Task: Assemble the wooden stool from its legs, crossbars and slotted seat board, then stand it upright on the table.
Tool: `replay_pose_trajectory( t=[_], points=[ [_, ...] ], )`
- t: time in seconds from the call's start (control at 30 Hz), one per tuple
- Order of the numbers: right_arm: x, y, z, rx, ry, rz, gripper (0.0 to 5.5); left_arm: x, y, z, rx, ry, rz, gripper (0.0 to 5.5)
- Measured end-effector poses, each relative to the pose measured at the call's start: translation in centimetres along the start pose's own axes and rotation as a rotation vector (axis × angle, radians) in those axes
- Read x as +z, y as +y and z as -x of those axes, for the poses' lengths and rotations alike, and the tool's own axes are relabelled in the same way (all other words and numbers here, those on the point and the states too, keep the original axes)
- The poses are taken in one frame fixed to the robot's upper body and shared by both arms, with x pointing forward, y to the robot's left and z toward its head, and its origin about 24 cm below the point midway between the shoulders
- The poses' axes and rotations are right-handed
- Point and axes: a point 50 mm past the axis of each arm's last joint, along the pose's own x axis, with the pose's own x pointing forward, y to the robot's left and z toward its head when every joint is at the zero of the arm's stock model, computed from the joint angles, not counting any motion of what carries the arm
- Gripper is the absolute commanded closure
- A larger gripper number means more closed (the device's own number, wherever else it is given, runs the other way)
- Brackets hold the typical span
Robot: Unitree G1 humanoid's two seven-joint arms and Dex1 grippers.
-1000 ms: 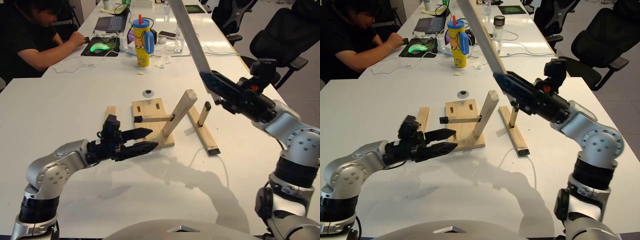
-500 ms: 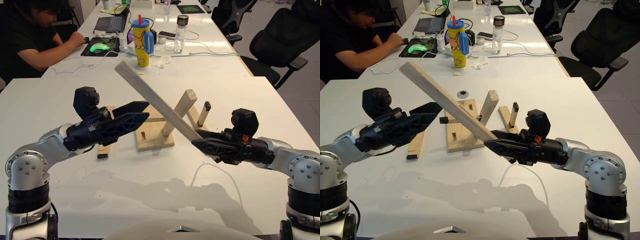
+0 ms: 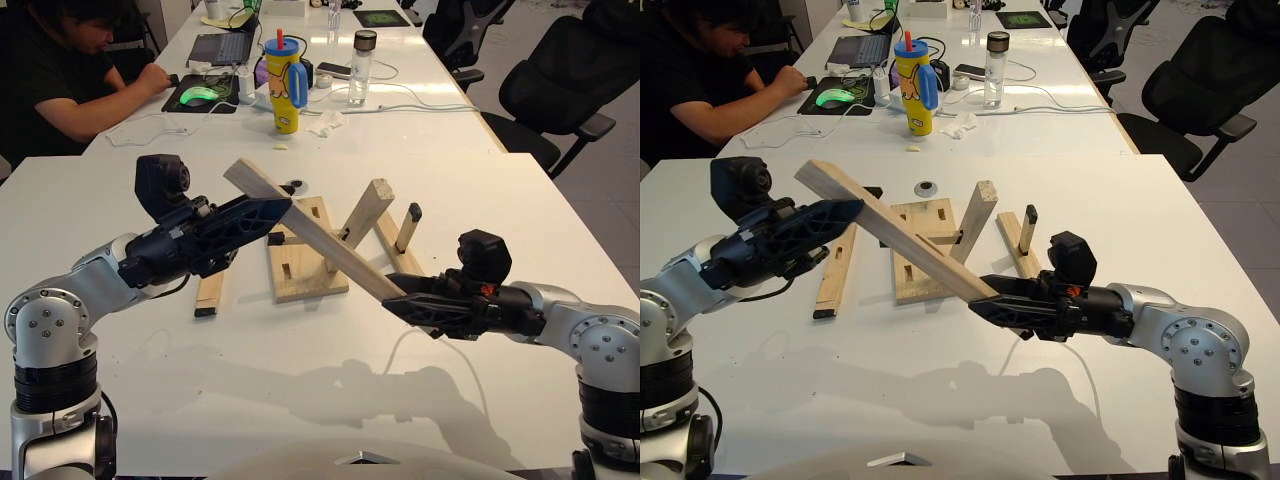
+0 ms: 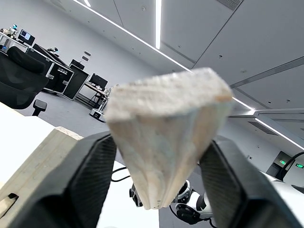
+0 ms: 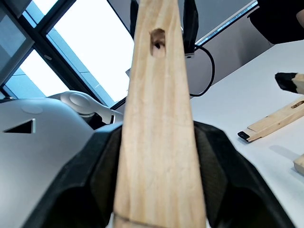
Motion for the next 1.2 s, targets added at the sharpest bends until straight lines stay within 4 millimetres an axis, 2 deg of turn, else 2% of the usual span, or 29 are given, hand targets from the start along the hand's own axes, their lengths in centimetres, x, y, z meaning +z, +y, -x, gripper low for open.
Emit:
replay_pose_trajectory(
  t=[0.07, 0.27, 0.33, 0.5, 0.77, 0.9, 1.0, 1.1, 1.2],
  points=[
    [-0.1, 0.0, 0.0, -0.005, 0.008, -0.001, 3.45, -0.1, 0.0, 0.0, 0.003, 0.013, 0.000, 3.44],
    [-0.3, -0.3, 0.3, -0.017, 0.015, -0.019, 3.45, -0.5, 0.2, 0.3, 0.024, 0.051, -0.010, 3.45],
    [-0.3, -0.7, 0.6, -0.035, 0.008, -0.036, 2.97, -0.8, 0.4, 0.8, 0.049, 0.062, -0.010, 3.46],
    [-0.2, -1.4, 0.9, -0.097, -0.012, -0.009, 2.22, -1.4, 0.9, 2.3, 0.124, 0.137, -0.015, 3.48],
    [-3.9, -4.3, 1.0, -0.314, 0.144, 0.055, 2.19, 0.5, 1.5, 6.8, 0.327, 0.233, -0.102, 3.48],
    [-5.7, -6.4, -1.0, -0.419, 0.251, 0.197, 2.19, 2.6, 2.5, 9.1, 0.474, 0.269, -0.231, 3.48],
    [-6.7, -7.8, -3.3, -0.443, 0.330, 0.316, 2.19, 4.5, 2.6, 9.6, 0.517, 0.289, -0.349, 3.48],
    [-6.8, -9.0, -4.4, -0.488, 0.395, 0.450, 2.19, 4.9, 2.8, 9.4, 0.507, 0.346, -0.427, 3.48],
    [-7.4, -10.3, -5.0, -0.523, 0.457, 0.533, 2.19, 4.3, 3.6, 9.5, 0.520, 0.401, -0.439, 3.48]
  ],
)
